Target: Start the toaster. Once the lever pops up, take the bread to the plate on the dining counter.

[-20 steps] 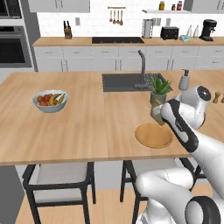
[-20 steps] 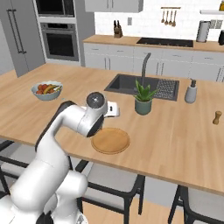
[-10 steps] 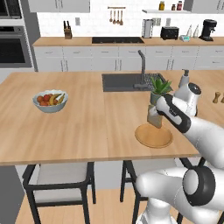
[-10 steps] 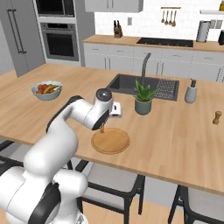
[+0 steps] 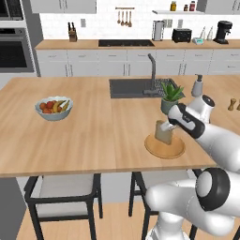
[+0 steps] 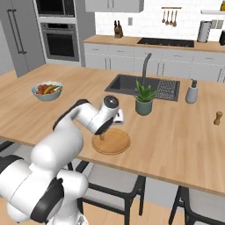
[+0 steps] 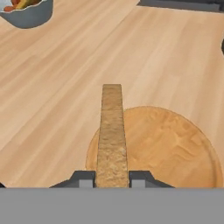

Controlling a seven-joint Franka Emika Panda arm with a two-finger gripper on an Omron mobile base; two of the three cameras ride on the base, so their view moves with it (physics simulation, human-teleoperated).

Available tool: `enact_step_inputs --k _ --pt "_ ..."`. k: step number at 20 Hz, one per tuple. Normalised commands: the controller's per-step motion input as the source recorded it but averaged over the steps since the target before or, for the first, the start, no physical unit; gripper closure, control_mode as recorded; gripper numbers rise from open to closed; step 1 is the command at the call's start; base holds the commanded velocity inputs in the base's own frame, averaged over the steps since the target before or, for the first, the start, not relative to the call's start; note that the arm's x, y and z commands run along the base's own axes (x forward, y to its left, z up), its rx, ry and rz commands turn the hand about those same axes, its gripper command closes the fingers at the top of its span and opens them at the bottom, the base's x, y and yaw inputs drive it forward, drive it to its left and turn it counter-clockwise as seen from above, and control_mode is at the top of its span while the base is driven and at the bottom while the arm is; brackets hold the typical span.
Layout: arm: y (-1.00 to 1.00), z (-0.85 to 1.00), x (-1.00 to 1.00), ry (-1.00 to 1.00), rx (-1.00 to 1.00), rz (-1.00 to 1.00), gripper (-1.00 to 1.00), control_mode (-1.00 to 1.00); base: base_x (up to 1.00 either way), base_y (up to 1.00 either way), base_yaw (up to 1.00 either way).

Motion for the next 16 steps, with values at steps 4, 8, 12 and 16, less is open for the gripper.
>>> enact_step_inputs --k 4,8,12,16 --pt "0.01 -0.28 0.0 0.01 0.08 0.06 1.0 -1.0 0.0 0.0 0.0" --pt "0.01 -0.12 0.0 0.05 0.1 0.04 1.0 -1.0 0.0 0.0 0.0" --pt "0.0 -0.15 0.0 0.05 0.09 0.03 1.0 -1.0 0.0 0.0 0.0" --pt "0.0 -0.23 0.19 0.04 0.06 0.0 1.0 -1.0 0.0 0.0 0.0"
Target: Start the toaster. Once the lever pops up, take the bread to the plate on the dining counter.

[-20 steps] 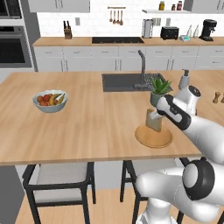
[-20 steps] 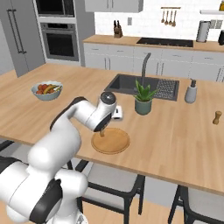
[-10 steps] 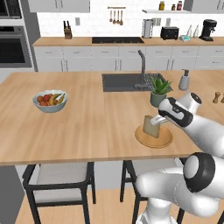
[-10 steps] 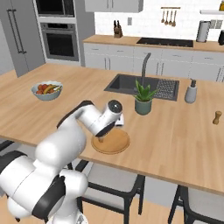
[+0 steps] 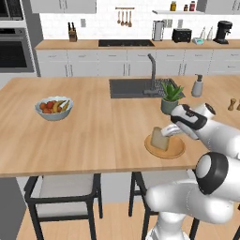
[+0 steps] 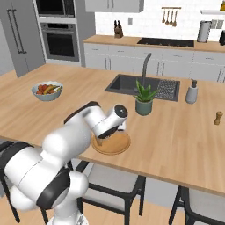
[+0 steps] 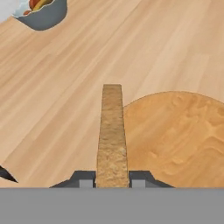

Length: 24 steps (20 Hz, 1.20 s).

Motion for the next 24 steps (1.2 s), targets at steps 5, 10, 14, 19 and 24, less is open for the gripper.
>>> enact_step_inputs --k 5,10,14,19,24 --pt "-0.04 -0.25 0.29 0.01 0.03 0.0 1.0 -1.0 0.0 0.0 0.0" --pt "-0.17 -0.21 0.33 0.0 0.0 0.0 1.0 -1.0 0.0 0.0 0.0" --pt "-0.28 -0.34 0.13 0.0 0.0 0.0 1.0 -1.0 0.0 0.0 0.0" --pt "-0.11 -0.42 -0.24 0.0 0.0 0.0 1.0 -1.0 0.0 0.0 0.0" --pt "0.0 -0.24 -0.2 0.0 0.0 0.0 1.0 -1.0 0.0 0.0 0.0"
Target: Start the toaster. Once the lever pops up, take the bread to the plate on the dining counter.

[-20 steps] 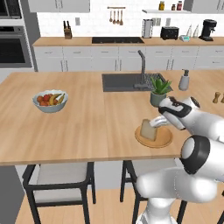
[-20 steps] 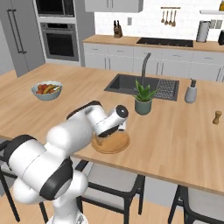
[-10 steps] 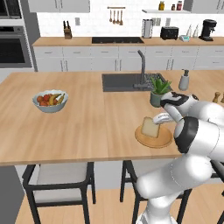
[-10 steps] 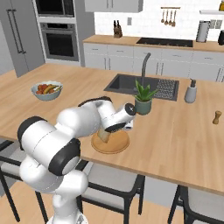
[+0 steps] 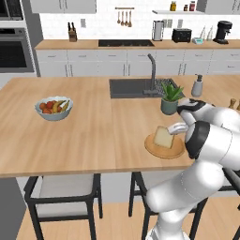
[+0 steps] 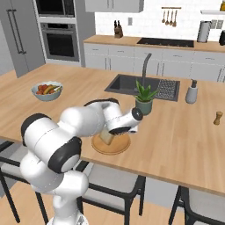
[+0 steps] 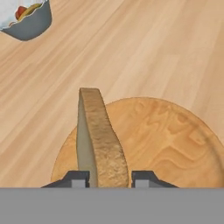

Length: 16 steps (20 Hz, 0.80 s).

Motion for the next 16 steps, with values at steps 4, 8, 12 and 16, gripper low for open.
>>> enact_step_inputs --k 4,8,12,16 --pt "0.0 -0.28 -0.14 0.0 0.0 -0.01 -1.0 -1.0 0.0 0.0 0.0" --pt "0.0 -0.32 -0.16 0.0 0.0 -0.03 -1.0 -1.0 0.0 0.0 0.0" --pt "0.0 -0.35 -0.06 0.01 0.0 -0.06 -1.0 -1.0 0.0 0.0 0.0" --pt "-0.08 -0.16 0.0 0.0 0.0 -0.07 -1.0 -1.0 0.0 0.0 0.0"
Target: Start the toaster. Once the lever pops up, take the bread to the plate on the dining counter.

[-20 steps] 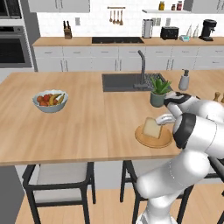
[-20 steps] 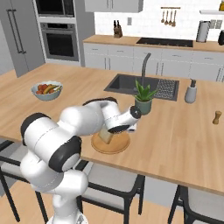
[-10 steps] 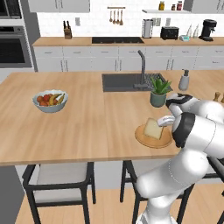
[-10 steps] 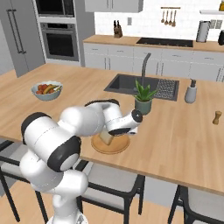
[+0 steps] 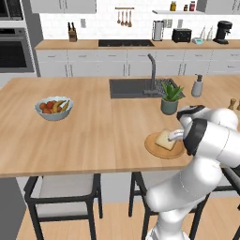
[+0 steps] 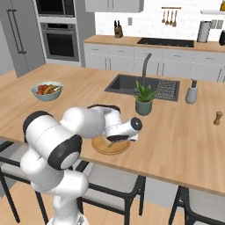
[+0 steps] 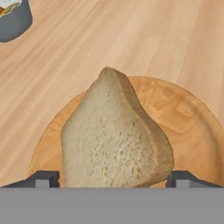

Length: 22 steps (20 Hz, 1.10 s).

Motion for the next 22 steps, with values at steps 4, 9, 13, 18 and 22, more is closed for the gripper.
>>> enact_step_inputs --k 4,9,13,18,22 --pt "-0.26 0.0 0.0 0.0 -0.05 -0.08 -1.0 -1.0 0.0 0.0 0.0" --pt "-0.36 0.01 0.0 0.0 -0.11 -0.11 -1.0 -1.0 0.0 0.0 0.0" --pt "0.0 0.3 -0.12 0.0 -0.14 -0.11 -1.0 -1.0 0.0 0.0 0.0" --pt "0.13 0.57 -0.47 0.0 -0.12 -0.1 -1.0 -1.0 0.0 0.0 0.0" --pt "0.37 0.51 -0.96 0.0 -0.1 -0.17 -1.0 -1.0 0.0 0.0 0.0"
